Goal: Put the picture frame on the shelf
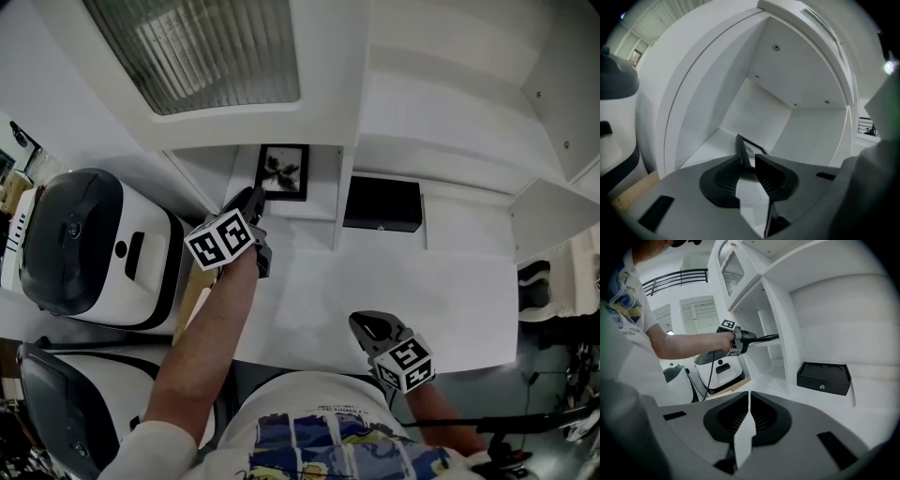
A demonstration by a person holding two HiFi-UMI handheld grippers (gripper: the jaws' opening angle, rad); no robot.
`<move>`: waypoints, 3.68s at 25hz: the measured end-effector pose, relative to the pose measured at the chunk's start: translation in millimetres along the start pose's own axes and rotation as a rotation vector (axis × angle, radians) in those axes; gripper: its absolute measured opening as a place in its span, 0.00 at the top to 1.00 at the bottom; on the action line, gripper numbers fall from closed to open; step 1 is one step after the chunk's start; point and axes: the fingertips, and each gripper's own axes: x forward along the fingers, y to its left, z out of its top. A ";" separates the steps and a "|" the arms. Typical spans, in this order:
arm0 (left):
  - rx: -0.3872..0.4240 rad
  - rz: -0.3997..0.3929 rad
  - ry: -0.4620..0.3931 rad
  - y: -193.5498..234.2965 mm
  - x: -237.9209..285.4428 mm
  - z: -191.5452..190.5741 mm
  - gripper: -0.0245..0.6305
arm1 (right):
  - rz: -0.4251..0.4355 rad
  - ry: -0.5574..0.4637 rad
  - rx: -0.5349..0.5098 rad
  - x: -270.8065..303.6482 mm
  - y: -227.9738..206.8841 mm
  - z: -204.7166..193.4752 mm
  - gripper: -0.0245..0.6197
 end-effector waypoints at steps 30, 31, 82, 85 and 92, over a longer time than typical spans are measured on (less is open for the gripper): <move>0.189 -0.153 -0.012 -10.9 -79.8 8.0 0.86 | -0.032 0.002 -0.036 15.8 58.6 6.9 0.91; 0.194 -0.162 -0.010 -10.5 -87.4 6.3 0.87 | -0.035 0.002 -0.041 16.1 63.0 7.2 0.91; 0.480 -0.656 0.274 -35.2 -452.6 -156.4 0.94 | -0.114 -0.001 -0.154 -4.1 286.4 -48.6 0.92; 0.472 -0.665 0.278 -37.2 -457.2 -159.2 0.94 | -0.112 -0.002 -0.155 -4.9 289.3 -49.6 0.92; 0.452 -0.665 0.271 -29.0 -468.8 -162.3 0.94 | -0.111 -0.006 -0.168 -1.4 298.0 -51.5 0.92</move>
